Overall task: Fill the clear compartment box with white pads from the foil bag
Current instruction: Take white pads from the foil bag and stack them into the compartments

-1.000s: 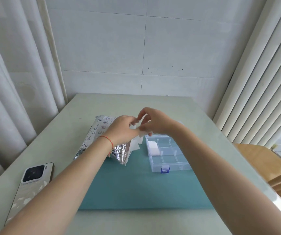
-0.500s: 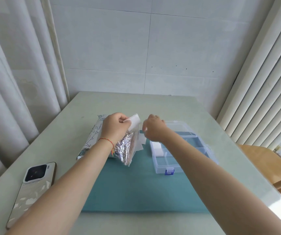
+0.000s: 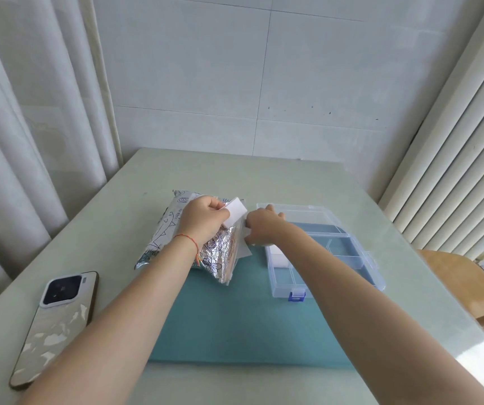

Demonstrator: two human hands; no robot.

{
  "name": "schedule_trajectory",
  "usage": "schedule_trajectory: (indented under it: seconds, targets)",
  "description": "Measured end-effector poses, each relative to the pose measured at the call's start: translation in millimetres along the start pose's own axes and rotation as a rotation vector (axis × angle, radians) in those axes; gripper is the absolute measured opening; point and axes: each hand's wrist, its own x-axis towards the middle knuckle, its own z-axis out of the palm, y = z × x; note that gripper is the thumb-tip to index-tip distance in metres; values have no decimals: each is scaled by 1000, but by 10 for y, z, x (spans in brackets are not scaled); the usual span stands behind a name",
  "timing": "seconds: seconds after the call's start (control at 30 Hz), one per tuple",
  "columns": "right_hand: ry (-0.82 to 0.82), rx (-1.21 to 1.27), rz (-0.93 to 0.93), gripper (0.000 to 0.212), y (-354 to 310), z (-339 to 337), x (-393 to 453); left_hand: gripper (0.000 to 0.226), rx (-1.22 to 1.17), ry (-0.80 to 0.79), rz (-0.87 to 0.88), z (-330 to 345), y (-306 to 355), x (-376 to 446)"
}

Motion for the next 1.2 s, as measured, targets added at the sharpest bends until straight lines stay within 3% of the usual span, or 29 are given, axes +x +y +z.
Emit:
schedule_trajectory:
  seconds: [0.17, 0.4, 0.57, 0.67, 0.8, 0.93, 1.07, 1.2]
  targets:
    - [50, 159, 29, 31, 41, 27, 27, 15, -20, -6, -5, -13, 36, -27]
    - [217, 388, 86, 35, 135, -22, 27, 23, 6, 0, -3, -26, 18, -15]
    - [358, 730, 49, 18, 257, -251, -114, 39, 16, -10, 30, -54, 13, -16]
    - [328, 944, -40, 17, 308, -400, -308, 39, -27, -29, 47, -73, 69, -79]
    - [222, 1147, -239, 32, 331, -537, -565, 29, -112, -76, 34, -83, 146, -131]
    - [226, 1014, -317, 43, 302, -577, -709, 16, -234, -184, 14, -37, 256, -233]
    - [329, 900, -277, 40, 281, -529, -790, 8, -380, -308, -52, 13, 341, -292]
    - [406, 958, -249, 33, 336, -460, -817, 17, -540, -491, -190, 81, 360, -265]
